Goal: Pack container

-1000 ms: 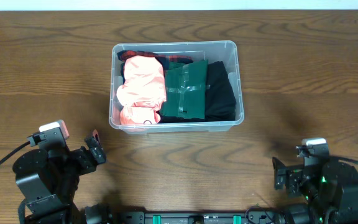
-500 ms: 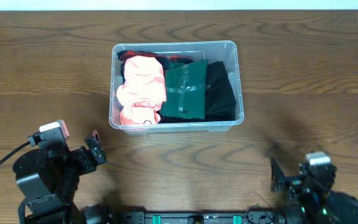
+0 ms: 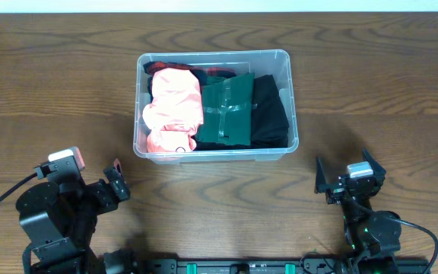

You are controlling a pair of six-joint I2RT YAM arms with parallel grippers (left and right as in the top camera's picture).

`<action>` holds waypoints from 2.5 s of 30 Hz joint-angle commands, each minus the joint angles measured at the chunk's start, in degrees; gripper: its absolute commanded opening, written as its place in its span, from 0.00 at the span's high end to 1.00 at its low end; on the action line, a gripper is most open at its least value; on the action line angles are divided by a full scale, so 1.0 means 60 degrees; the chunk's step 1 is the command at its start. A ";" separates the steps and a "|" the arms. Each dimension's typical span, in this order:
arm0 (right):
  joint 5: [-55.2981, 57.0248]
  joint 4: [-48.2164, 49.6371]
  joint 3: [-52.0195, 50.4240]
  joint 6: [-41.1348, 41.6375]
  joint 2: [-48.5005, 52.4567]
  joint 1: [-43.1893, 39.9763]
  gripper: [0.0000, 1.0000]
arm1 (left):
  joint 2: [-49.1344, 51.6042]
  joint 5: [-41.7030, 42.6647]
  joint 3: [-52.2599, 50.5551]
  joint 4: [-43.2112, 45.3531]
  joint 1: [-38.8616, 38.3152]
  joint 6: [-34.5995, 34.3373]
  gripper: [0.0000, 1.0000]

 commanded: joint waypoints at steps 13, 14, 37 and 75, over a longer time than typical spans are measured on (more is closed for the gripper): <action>0.0029 -0.0022 -0.0033 -0.0208 -0.0004 -0.0135 0.01 | -0.0007 -0.0051 -0.0022 -0.0040 -0.0608 -0.0036 0.02; 0.0029 -0.0018 -0.0033 -0.0208 -0.0004 -0.0135 0.01 | -0.0004 -0.0051 -0.0022 -0.0044 -0.0623 -0.0036 0.02; 0.0029 -0.0022 -0.0029 -0.0208 -0.0004 -0.0135 0.01 | -0.2798 -0.0710 -0.3264 0.2120 -0.2255 0.0098 0.02; 0.0029 -0.0022 -0.0033 -0.0208 -0.0004 -0.0135 0.01 | -0.4317 -0.0772 -0.8018 0.7887 -0.2820 0.0135 0.02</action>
